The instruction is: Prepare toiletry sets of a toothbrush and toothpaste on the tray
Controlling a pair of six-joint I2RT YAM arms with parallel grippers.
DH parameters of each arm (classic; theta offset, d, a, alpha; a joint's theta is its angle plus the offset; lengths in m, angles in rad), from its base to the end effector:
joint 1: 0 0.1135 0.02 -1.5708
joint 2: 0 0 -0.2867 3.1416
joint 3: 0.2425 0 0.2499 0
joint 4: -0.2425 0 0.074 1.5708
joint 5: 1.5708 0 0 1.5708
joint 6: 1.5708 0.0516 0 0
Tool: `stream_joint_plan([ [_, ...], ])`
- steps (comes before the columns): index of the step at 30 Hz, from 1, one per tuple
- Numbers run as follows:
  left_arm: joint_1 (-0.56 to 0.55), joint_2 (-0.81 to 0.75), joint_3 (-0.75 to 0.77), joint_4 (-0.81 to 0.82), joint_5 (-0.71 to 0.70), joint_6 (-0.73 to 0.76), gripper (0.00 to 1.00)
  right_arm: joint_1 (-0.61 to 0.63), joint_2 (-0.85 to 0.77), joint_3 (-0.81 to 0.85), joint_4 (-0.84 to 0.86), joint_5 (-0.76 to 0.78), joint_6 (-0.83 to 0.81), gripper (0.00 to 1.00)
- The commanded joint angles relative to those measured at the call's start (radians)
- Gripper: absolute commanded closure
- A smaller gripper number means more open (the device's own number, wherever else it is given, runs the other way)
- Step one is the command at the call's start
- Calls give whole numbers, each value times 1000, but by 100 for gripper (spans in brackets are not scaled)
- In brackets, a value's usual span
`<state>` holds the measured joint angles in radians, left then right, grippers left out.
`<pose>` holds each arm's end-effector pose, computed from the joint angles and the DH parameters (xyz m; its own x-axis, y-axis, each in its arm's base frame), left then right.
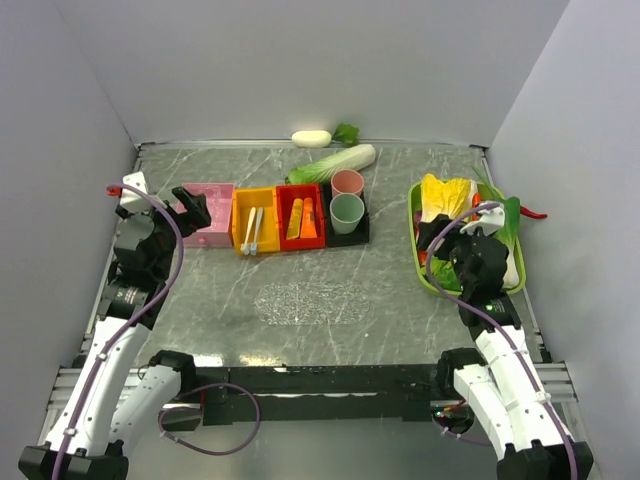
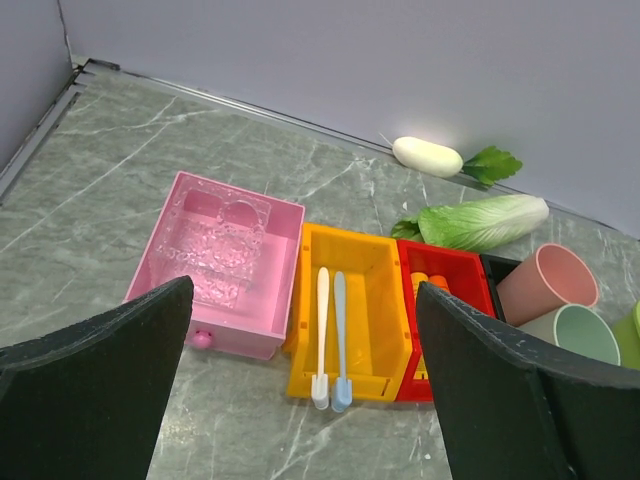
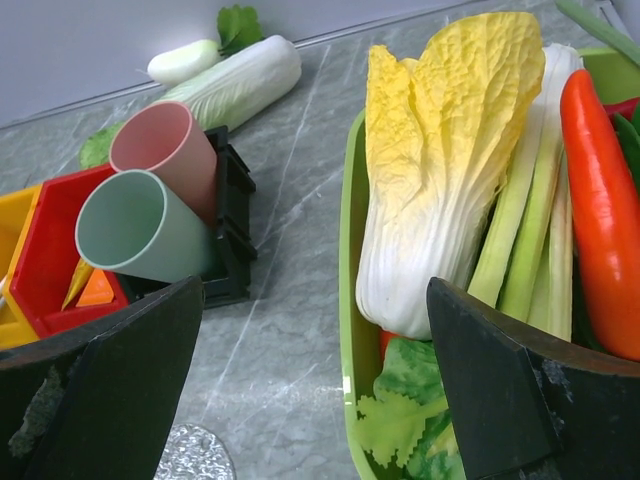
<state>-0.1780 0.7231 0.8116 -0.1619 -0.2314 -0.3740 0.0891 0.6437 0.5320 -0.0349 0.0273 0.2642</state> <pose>0.1648 -0.0176 0.3753 -0.0479 -0.3527 -0.9345 -0.0755 0.9342 -0.3487 0.1622 0.0131 0.2998 -0.1566 0.2481 -0.9560 -0.0219 0.9668 0.2545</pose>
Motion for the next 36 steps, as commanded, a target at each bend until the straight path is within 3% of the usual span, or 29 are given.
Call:
stream_joint_plan([
  [1,5,21,27,33,-54,-43,3,-3,-24,72,-25,3,-14,0],
  [8,6,71,60,81,-17,-28,3,-2,-41,123,-81,-115,-48,4],
  [17,-24,275,302,114,147,20,3,37,34,282,-226,-196,-17,15],
  [21,-48,332,262,145,222,47,3,181,102,383,-301,-63,-39,17],
  [22,-49,337,252,144,236,44,3,280,143,404,-328,-29,-46,17],
  [23,-49,340,226,144,248,50,3,323,166,424,-341,87,-63,18],
  [26,-75,354,202,134,236,90,3,470,289,526,-378,193,-60,20],
  [30,-97,366,199,140,234,132,3,537,445,603,-390,152,-14,23],
  [36,-97,371,167,194,306,95,3,509,600,683,-413,46,6,26],
])
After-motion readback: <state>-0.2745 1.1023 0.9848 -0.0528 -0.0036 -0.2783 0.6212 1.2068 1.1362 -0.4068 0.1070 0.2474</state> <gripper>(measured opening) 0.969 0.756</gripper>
